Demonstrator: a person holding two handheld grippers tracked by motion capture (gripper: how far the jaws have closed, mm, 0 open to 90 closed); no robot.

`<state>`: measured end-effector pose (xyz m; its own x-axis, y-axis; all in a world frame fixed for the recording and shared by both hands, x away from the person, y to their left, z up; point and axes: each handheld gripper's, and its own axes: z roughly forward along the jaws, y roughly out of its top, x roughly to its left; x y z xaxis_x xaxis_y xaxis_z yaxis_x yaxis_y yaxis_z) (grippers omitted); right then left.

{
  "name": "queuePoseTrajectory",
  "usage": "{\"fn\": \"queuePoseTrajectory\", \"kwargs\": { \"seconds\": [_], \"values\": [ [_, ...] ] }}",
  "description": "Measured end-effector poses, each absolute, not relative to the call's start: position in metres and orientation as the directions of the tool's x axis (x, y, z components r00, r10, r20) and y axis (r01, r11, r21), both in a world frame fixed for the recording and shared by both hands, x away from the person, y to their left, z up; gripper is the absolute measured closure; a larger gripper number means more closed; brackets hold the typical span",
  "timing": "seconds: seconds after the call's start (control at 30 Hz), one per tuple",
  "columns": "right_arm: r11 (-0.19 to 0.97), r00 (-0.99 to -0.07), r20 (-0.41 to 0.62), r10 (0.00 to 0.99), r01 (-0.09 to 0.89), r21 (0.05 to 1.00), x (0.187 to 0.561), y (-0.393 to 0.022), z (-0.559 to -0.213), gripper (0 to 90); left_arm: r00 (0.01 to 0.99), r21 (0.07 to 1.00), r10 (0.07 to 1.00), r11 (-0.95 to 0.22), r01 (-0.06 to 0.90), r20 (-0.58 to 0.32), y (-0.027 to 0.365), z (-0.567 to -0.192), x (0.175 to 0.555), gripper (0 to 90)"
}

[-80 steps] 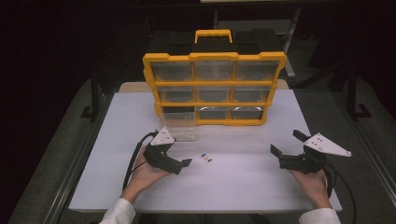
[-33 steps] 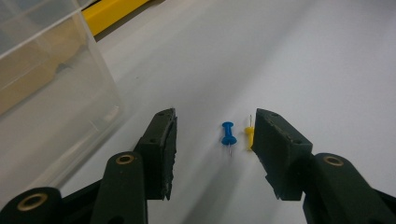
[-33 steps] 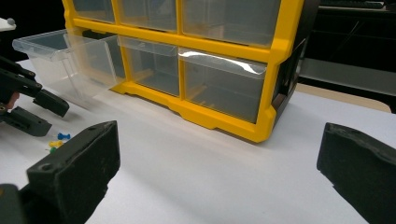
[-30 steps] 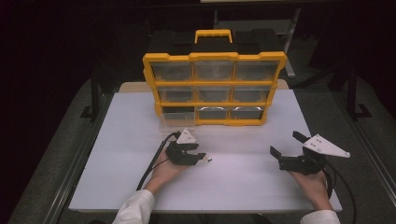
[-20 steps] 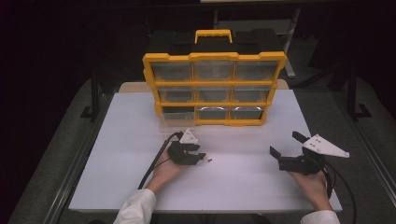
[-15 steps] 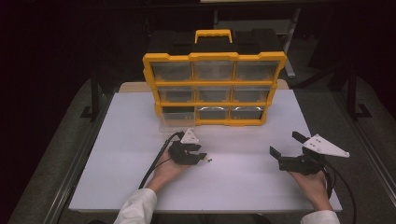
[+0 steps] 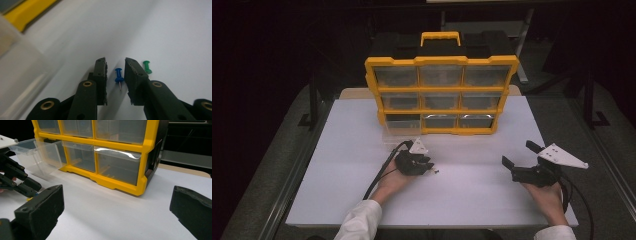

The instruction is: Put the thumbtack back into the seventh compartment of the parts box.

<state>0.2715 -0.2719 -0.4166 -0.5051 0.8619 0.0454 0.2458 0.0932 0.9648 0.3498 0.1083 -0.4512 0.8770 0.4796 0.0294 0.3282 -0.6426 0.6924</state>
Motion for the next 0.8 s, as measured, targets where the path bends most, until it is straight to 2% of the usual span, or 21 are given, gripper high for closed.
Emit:
{"fn": "queuePoseTrajectory", "kwargs": {
  "seconds": [0.23, 0.53, 0.6, 0.8],
  "values": [
    [0.115, -0.509, 0.031, 0.860, 0.252, 0.961, 0.2722, -0.2700, -0.4189, 0.0, 0.879, 0.705, 0.477, -0.626, 0.333, 0.008, 0.1103, -0.4527, 0.3532, 83.0],
    [0.114, -0.505, 0.033, 0.863, 0.257, 0.960, 0.2725, -0.2718, -0.4202, 0.0, 0.869, 0.730, 0.495, -0.584, 0.355, -0.027, 0.1133, -0.4550, 0.3533, 84.1],
    [0.119, -0.506, 0.028, 0.862, 0.256, 0.959, 0.2724, -0.2713, -0.4203, 0.0, 0.863, 0.749, 0.504, -0.556, 0.359, -0.039, 0.1151, -0.4548, 0.3522, 87.0],
    [0.126, -0.505, 0.022, 0.863, 0.257, 0.958, 0.2721, -0.2717, -0.4210, 0.0, 0.861, 0.736, 0.509, -0.583, 0.345, 0.000, 0.1165, -0.4524, 0.3489, 87.2]
  ]
}}
